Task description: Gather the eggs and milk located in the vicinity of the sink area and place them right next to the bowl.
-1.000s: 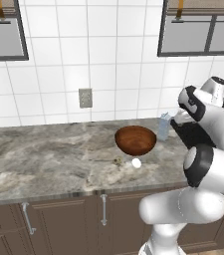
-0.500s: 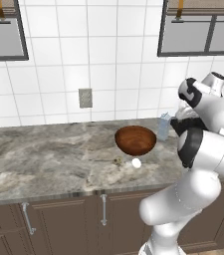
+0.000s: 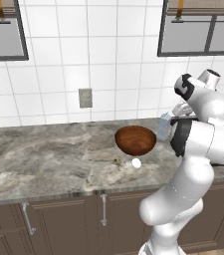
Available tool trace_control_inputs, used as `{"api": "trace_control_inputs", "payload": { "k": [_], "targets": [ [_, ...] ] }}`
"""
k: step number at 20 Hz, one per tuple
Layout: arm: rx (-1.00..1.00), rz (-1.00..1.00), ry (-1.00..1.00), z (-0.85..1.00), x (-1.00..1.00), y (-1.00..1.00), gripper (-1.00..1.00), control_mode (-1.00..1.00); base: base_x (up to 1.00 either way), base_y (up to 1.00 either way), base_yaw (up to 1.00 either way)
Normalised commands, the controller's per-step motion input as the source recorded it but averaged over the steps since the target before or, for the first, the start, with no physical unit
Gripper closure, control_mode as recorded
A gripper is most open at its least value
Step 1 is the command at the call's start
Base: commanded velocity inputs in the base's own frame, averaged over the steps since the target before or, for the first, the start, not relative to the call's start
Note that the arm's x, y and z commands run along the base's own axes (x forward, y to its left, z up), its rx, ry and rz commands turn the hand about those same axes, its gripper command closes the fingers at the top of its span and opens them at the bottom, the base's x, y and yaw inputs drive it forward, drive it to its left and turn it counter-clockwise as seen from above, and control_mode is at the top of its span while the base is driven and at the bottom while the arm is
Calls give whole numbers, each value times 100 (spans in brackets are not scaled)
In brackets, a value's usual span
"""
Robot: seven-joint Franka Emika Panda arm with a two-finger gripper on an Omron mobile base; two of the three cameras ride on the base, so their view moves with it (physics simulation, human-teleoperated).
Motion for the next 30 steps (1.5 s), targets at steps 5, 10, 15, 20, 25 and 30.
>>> {"api": "trace_control_inputs", "payload": {
  "k": [5,10,15,20,25,30],
  "targets": [
    [0,0,7,-12,13,6,-100,-100,0,0,0],
    [0,0,2,-7,6,10,-100,-100,0,0,0],
    [0,0,0,-14,19,3,-100,-100,0,0,0],
    [0,0,0,-22,14,0,-100,-100,0,0,0],
    [0,0,0,-10,18,0,-100,-100,0,0,0],
    [0,1,0,-8,25,0,-100,-100,0,0,0]
  ]
}}
